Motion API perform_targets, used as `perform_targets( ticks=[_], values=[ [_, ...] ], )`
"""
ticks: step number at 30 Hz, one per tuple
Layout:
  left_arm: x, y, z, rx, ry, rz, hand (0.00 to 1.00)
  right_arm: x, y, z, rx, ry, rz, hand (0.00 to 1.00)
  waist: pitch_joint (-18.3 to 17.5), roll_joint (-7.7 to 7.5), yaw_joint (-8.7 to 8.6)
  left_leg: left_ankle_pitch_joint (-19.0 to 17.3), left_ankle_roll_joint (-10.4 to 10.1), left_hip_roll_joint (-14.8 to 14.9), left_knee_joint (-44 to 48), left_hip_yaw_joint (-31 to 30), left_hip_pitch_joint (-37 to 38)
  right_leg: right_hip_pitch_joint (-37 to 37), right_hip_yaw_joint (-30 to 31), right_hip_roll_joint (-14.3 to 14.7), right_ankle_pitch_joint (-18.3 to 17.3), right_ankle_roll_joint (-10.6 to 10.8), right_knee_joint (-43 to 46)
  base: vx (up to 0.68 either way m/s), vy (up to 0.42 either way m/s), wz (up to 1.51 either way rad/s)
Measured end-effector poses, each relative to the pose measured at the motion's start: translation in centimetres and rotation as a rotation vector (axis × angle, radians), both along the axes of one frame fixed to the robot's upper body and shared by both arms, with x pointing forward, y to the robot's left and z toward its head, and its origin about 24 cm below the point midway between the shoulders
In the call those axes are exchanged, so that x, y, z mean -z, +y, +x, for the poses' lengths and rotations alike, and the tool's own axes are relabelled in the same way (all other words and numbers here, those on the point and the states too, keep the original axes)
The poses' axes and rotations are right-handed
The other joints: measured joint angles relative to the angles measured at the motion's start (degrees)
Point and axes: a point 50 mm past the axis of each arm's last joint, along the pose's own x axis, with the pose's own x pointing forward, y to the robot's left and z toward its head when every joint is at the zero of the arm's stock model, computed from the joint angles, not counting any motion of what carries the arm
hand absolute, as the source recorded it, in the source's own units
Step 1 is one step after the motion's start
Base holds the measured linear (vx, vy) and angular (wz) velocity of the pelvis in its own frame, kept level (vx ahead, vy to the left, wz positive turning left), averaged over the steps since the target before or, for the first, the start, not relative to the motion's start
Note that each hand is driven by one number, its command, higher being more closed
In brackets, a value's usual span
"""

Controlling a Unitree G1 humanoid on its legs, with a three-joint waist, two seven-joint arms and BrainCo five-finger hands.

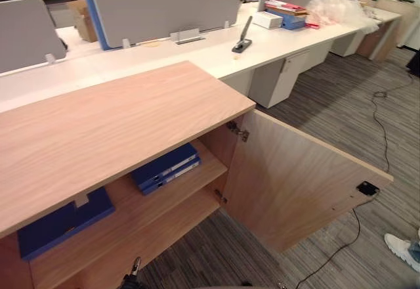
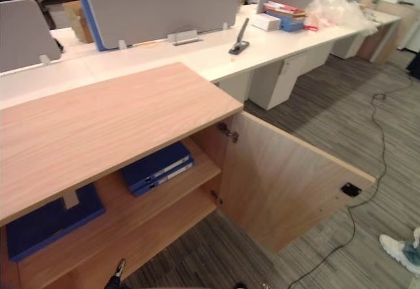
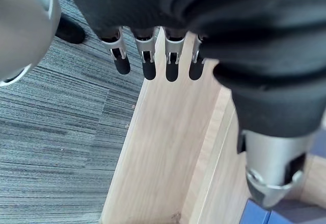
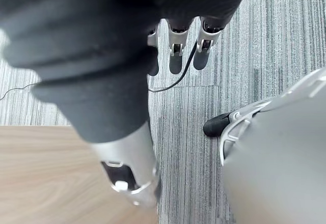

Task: Walk over to the cabinet, pick up the folder, carry it to the office cabinet, place the folder inside the office cabinet, then close the office cabinet door

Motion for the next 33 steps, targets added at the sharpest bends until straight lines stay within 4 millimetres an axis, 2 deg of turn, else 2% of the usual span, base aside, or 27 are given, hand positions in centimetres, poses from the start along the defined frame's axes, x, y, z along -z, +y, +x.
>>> perform_targets(
  ticks=[3,4,6,9,12,13,14,17,20,22,30,33],
  values=[
    [0.0,-0.2,0.2,0.024,-0.003,-0.001,0.00,0.0,-0.2,-0.1,-0.002,0.007,-0.002,0.00,-0.1,0.26,-0.28,-1.9,-0.2,0.4,0.8,0.1,0.0,-0.3,1.9,1.1,0.8,-0.4,-1.8,-0.02,0.020,-0.38],
    [-0.1,-0.4,0.6,0.041,-0.009,-0.002,0.00,0.0,-0.3,0.0,-0.001,0.008,-0.003,0.00,0.2,0.72,-0.29,-3.8,-0.7,0.7,0.7,0.1,0.0,-0.8,3.0,1.9,1.9,-0.4,-3.1,-0.03,0.033,-0.39],
    [-0.1,-0.3,0.7,0.045,-0.012,-0.002,0.00,0.0,-0.5,0.0,0.013,0.004,-0.004,0.00,0.4,0.83,-0.45,-4.9,-2.2,0.6,0.4,0.1,0.0,-1.8,4.2,2.3,2.5,-0.2,-3.1,-0.05,0.062,-0.35],
    [0.0,-0.1,0.4,0.050,-0.002,-0.001,0.00,0.0,-1.0,-0.5,0.067,0.003,-0.005,0.00,0.5,0.99,-0.90,-5.1,-2.5,0.0,0.3,0.3,0.6,-2.0,5.5,2.1,2.7,-0.3,-3.1,-0.02,0.065,-0.20],
    [0.0,0.3,0.3,0.061,0.006,0.006,0.00,-0.4,-2.6,-0.1,0.182,-0.034,-0.029,0.00,0.6,1.22,-1.44,-5.1,-2.5,-0.2,0.3,0.3,0.8,-2.1,6.1,2.1,3.0,0.2,-3.1,-0.01,0.018,-0.11],
    [0.0,0.4,0.2,0.080,0.014,0.012,0.00,-0.9,-4.3,0.4,0.247,-0.066,-0.065,0.00,0.7,1.46,-1.62,-5.1,-2.5,-0.4,0.3,0.3,0.8,-2.2,6.4,2.1,3.0,0.2,-3.1,-0.01,0.002,-0.07],
    [0.0,0.4,0.2,0.087,0.015,0.013,0.00,-1.2,-5.2,0.7,0.278,-0.084,-0.083,0.00,0.6,1.53,-1.64,-5.0,-2.5,-0.4,0.3,0.3,0.8,-2.3,6.5,2.1,3.0,0.2,-3.1,-0.02,0.003,-0.10],
    [0.0,0.5,-0.1,0.099,0.017,0.013,0.00,-3.5,-9.8,2.6,0.345,-0.191,-0.217,0.00,0.6,2.43,-1.78,-4.8,-2.8,-0.7,-0.2,0.1,0.8,-2.8,6.8,2.0,3.0,0.2,-3.1,-0.01,0.000,-0.04],
    [0.0,0.8,-0.5,0.098,0.024,0.019,0.00,-5.4,-12.2,4.6,0.372,-0.284,-0.296,0.00,0.5,2.70,-1.89,-4.2,-2.9,-1.2,-1.1,-0.1,0.5,-3.4,6.9,1.8,3.0,0.2,-3.1,-0.01,-0.003,0.00],
    [0.0,1.0,-0.8,0.098,0.031,0.024,0.00,-7.2,-13.7,6.8,0.379,-0.366,-0.351,0.00,0.2,2.65,-2.01,-3.3,-3.2,-1.7,-2.0,-0.3,0.1,-4.3,6.9,1.4,3.3,0.2,-3.1,-0.05,-0.013,0.01],
    [0.2,0.9,-1.9,0.111,0.058,0.020,0.00,-11.3,-15.7,12.7,0.312,-0.523,-0.421,0.00,0.0,2.75,-1.73,-2.1,-3.7,-2.5,-4.7,-3.6,-0.4,-4.5,5.5,0.7,3.4,0.0,-3.1,-0.06,-0.008,0.11],
    [0.2,0.9,-2.0,0.136,0.063,0.022,0.00,-12.5,-15.3,15.3,0.197,-0.555,-0.433,0.00,0.0,2.60,-1.65,-2.1,-3.8,-2.8,-5.1,-5.0,-0.7,-4.5,5.3,0.4,3.5,0.0,-3.1,-0.06,0.013,0.11]
  ],
)
